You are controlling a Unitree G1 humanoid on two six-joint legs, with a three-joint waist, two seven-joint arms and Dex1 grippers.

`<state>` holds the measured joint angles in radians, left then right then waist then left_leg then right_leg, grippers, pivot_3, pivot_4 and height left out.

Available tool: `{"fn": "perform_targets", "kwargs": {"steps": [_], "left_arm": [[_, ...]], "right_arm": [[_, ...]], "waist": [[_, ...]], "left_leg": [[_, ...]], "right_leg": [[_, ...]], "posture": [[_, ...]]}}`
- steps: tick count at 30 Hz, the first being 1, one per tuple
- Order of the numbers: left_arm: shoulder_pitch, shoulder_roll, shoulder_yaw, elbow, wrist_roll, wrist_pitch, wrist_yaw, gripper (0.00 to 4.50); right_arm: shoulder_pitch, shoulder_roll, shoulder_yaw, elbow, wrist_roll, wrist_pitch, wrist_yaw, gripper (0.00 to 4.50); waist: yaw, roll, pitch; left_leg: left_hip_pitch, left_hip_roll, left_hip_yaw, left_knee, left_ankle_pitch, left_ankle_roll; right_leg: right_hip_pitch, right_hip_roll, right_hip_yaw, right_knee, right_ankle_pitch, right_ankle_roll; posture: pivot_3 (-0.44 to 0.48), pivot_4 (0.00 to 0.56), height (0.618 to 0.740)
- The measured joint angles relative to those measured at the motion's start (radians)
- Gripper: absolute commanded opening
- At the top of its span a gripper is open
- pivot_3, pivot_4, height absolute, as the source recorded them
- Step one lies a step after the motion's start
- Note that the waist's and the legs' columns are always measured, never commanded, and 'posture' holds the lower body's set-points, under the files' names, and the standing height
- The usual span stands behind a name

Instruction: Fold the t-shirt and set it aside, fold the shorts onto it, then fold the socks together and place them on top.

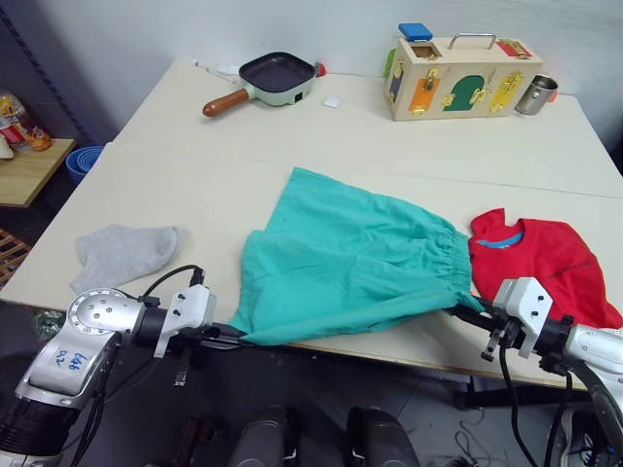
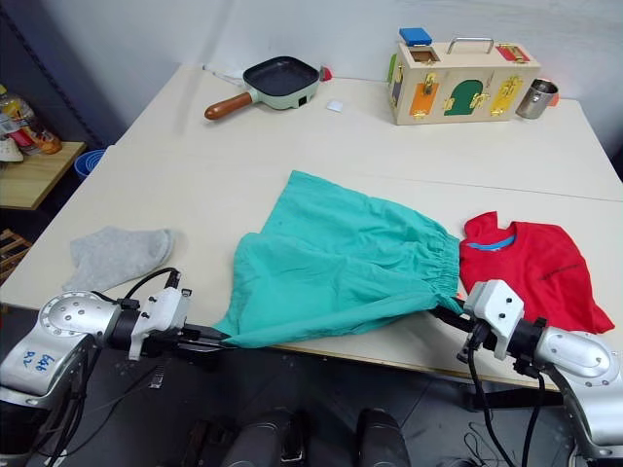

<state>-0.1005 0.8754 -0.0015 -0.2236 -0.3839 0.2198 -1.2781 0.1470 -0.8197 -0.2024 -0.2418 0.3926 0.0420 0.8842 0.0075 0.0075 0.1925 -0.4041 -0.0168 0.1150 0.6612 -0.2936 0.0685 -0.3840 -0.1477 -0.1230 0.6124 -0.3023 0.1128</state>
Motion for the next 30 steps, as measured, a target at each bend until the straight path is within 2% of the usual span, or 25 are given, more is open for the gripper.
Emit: {"fn": "perform_targets", "kwargs": {"steps": [3,4,13,18,28,30], "left_arm": [[0.001,0.000,0.000,0.004,0.001,-0.011,0.004,0.00],[-0.001,0.001,0.000,0.005,0.001,-0.014,0.004,0.00],[-0.044,0.001,-0.004,0.088,0.022,-0.061,-0.008,0.00],[-0.049,0.000,-0.010,0.117,0.031,-0.074,-0.016,0.00],[-0.047,0.000,-0.011,0.125,0.034,-0.107,-0.023,0.00],[-0.046,0.000,-0.011,0.126,0.034,-0.111,-0.022,0.00]], "right_arm": [[0.002,0.013,0.000,-0.007,-0.010,0.023,-0.017,0.03],[0.004,0.017,0.000,-0.008,-0.011,0.025,-0.018,0.03],[0.035,0.030,-0.002,-0.021,-0.020,0.032,-0.028,0.03],[0.034,0.039,-0.002,-0.031,-0.028,0.047,-0.041,0.03],[0.035,0.043,-0.002,-0.032,-0.038,0.055,-0.043,0.03],[0.033,0.043,-0.002,-0.032,-0.038,0.059,-0.043,0.03]], "waist": [[0.016,-0.004,-0.002],[0.017,-0.004,-0.002],[-0.009,-0.004,-0.003],[-0.007,-0.004,-0.003],[-0.011,-0.005,-0.003],[-0.008,-0.005,-0.004]], "left_leg": [[0.000,0.007,0.031,0.000,-0.005,-0.006],[-0.001,0.009,0.037,0.000,-0.006,-0.006],[0.000,0.011,0.033,0.000,-0.004,-0.001],[0.000,0.015,0.044,0.002,-0.006,-0.004],[0.000,0.016,0.043,0.001,-0.004,0.001],[0.001,0.018,0.048,0.004,-0.006,-0.001]], "right_leg": [[-0.023,0.002,0.023,0.010,-0.002,-0.005],[-0.021,0.001,0.021,0.011,-0.001,-0.006],[-0.017,0.004,0.014,0.014,-0.002,-0.007],[-0.029,0.006,0.023,0.017,-0.003,-0.009],[-0.024,0.005,0.016,0.017,-0.002,-0.010],[-0.028,0.007,0.020,0.018,-0.003,-0.011]], "posture": [[0.000,0.150,0.740],[0.000,0.150,0.740],[0.000,0.150,0.740],[0.000,0.150,0.740],[0.000,0.150,0.740],[0.000,0.150,0.740]]}}
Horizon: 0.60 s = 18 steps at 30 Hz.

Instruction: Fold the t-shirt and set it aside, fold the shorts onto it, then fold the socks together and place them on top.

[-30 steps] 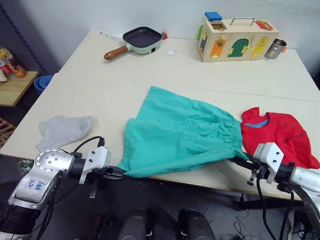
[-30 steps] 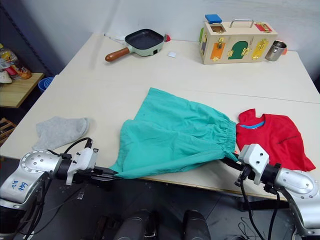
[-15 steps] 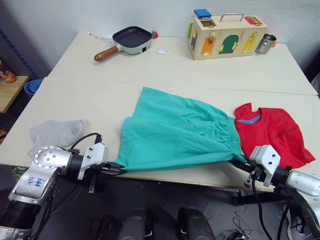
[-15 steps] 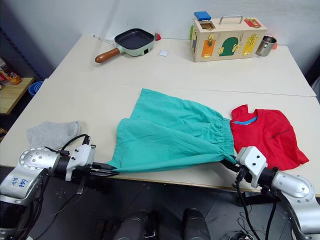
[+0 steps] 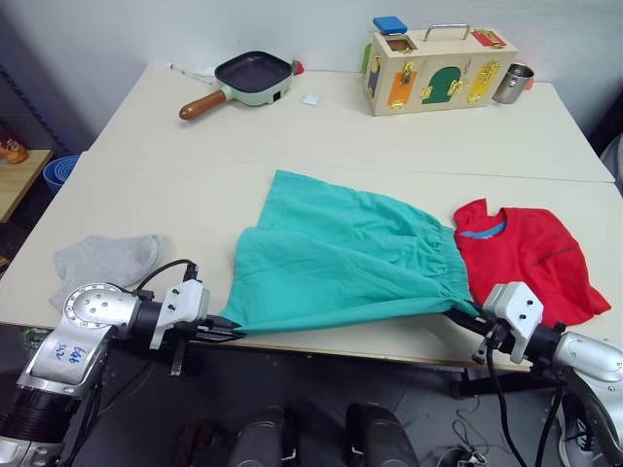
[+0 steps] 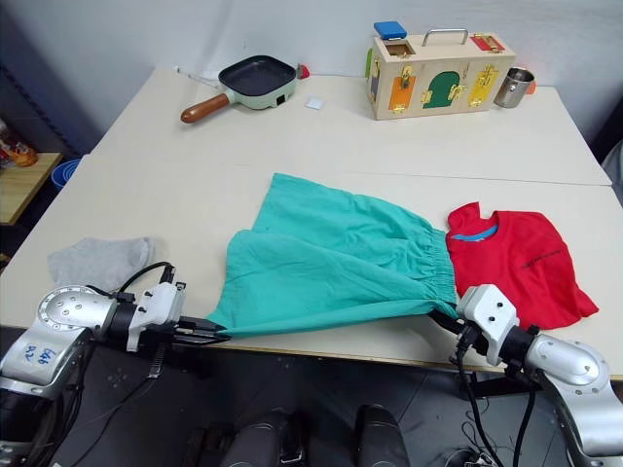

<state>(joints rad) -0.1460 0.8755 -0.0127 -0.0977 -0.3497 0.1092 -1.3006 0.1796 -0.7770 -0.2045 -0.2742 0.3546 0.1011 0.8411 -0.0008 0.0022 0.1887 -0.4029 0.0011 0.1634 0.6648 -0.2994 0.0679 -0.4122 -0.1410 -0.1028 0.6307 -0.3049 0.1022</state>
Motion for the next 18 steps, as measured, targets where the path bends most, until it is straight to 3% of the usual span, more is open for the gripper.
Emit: {"fn": "perform_targets", "kwargs": {"steps": [2,3,5,11,18], "left_arm": [[0.005,0.000,0.000,0.003,0.000,-0.001,0.001,0.00],[0.006,0.000,0.001,0.008,0.000,-0.001,0.001,0.00],[0.004,-0.001,0.002,0.009,-0.002,-0.004,0.004,0.00],[0.067,0.016,0.031,-0.010,-0.031,-0.009,-0.019,0.00],[0.210,0.106,0.097,-0.097,-0.099,0.036,-0.062,0.00]], "right_arm": [[-0.006,0.000,0.000,-0.001,0.000,0.006,0.001,0.03],[-0.006,0.001,0.000,-0.001,0.001,0.005,0.004,0.03],[0.009,0.005,0.000,0.000,0.001,-0.003,0.011,0.03],[0.087,-0.019,-0.037,-0.004,0.008,-0.077,0.108,0.03],[0.185,-0.042,-0.054,-0.010,-0.003,-0.243,0.244,0.03]], "waist": [[0.014,-0.004,-0.002],[0.027,-0.011,-0.006],[0.014,-0.010,-0.007],[-0.016,-0.010,-0.008],[-0.024,-0.011,-0.008]], "left_leg": [[0.003,0.011,0.027,0.002,-0.008,-0.009],[0.008,0.018,0.052,0.000,-0.012,-0.015],[0.013,0.019,0.041,-0.001,-0.012,-0.015],[0.014,0.023,0.037,-0.001,-0.011,-0.009],[0.018,0.024,0.029,0.000,-0.017,-0.013]], "right_leg": [[-0.018,0.005,0.014,0.007,0.000,-0.007],[-0.022,0.006,0.021,0.013,-0.002,-0.023],[-0.013,0.008,0.013,0.007,0.002,-0.015],[-0.010,0.012,0.003,0.009,0.002,-0.016],[0.000,0.011,-0.002,0.003,0.002,-0.016]], "posture": [[0.000,0.150,0.740],[0.000,0.150,0.740],[0.000,0.150,0.740],[0.000,0.150,0.740],[0.000,0.150,0.740]]}}
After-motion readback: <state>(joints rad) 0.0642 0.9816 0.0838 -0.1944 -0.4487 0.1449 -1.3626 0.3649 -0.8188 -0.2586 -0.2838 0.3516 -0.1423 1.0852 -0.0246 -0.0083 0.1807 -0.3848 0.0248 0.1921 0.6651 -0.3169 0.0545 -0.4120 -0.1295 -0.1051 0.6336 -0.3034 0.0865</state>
